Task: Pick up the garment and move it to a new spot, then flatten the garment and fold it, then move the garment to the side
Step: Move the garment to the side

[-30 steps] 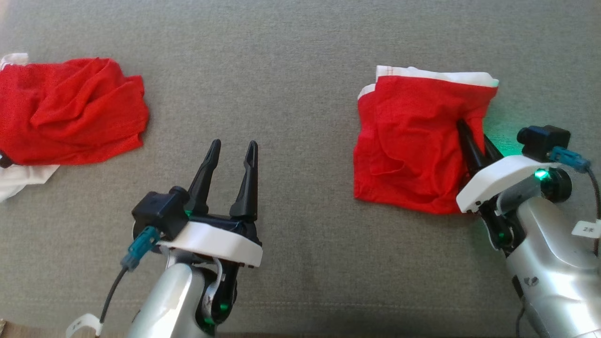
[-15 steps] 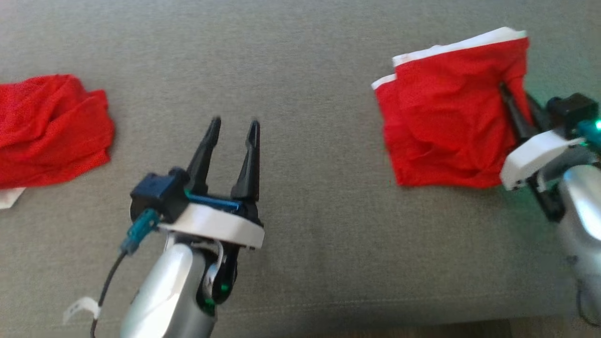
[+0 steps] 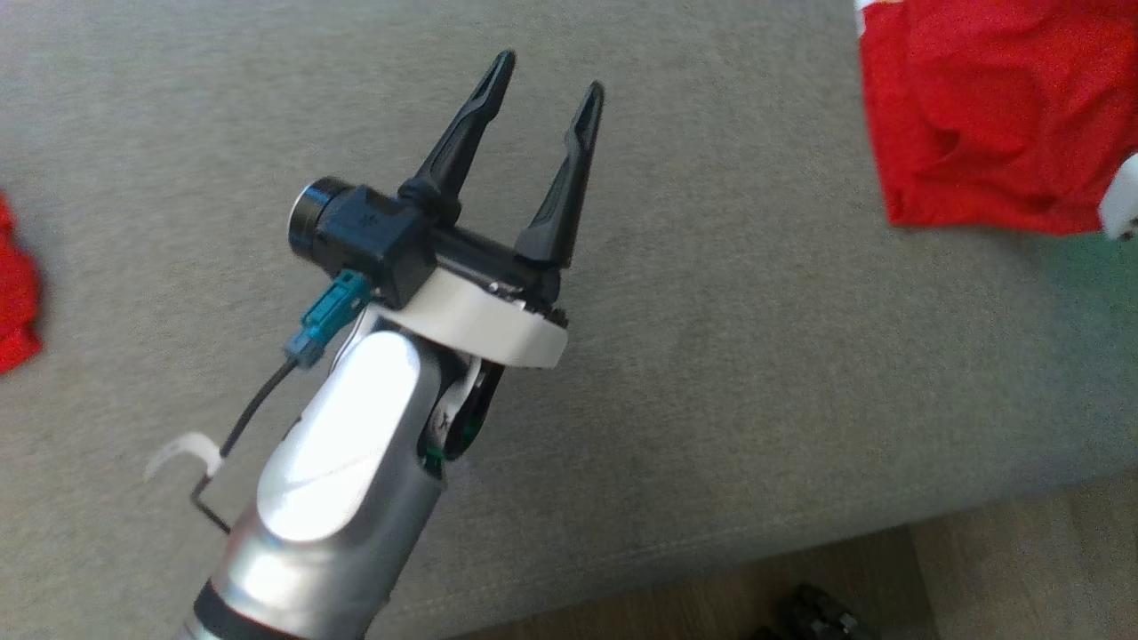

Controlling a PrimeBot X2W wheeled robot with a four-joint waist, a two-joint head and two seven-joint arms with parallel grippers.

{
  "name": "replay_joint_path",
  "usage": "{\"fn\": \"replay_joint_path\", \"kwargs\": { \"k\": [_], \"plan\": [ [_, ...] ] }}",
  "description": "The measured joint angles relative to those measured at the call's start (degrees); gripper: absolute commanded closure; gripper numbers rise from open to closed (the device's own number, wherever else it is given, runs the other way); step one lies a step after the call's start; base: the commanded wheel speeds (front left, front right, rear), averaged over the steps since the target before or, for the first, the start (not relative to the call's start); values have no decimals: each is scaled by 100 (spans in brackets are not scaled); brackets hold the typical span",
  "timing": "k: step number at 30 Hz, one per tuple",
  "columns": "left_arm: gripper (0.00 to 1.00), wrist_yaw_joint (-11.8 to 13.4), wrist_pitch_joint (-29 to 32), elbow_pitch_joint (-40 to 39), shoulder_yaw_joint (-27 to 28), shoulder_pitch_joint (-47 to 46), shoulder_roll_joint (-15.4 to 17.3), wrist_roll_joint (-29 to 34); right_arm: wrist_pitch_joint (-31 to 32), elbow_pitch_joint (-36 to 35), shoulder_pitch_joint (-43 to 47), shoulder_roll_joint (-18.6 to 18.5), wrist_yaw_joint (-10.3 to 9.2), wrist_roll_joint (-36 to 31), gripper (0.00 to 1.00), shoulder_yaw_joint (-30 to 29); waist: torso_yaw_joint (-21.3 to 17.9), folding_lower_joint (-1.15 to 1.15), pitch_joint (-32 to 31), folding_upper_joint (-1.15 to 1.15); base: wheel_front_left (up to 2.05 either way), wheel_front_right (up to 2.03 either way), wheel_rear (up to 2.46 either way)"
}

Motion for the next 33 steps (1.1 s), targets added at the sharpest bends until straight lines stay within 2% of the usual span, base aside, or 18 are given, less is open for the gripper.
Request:
{"fn": "replay_joint_path", "kwargs": {
  "k": [7,12,13,14,21,29,33],
  "plan": [
    [0,5,-1,36,-82,-237,0,-2,15,60,-202,116,0,-465,100,-730,-377,1,360,0,0,0,0],
    [0,2,-1,88,-76,-239,1,-2,-11,112,-202,259,0,-555,100,-904,-393,0,447,0,0,0,0],
    [0,2,-1,90,-68,-239,2,-3,-30,112,-202,269,0,-555,65,-945,-371,0,443,0,0,0,0],
    [0,2,-1,90,-58,-238,2,-4,-55,113,-201,274,0,-553,0,-988,-348,0,434,0,0,0,0],
    [0,1,-1,113,-22,-170,2,-164,-60,107,-128,312,0,-557,0,-1284,-190,-1,227,0,0,0,0],
    [0,13,-1,32,164,244,1,-401,-59,-204,166,394,0,-832,0,-1270,31,-1,-230,0,0,0,0],
    [0,66,-1,-45,298,502,-2,-528,-23,-506,370,563,0,-857,0,-1116,183,-1,-587,0,0,0,0]
  ]
}}
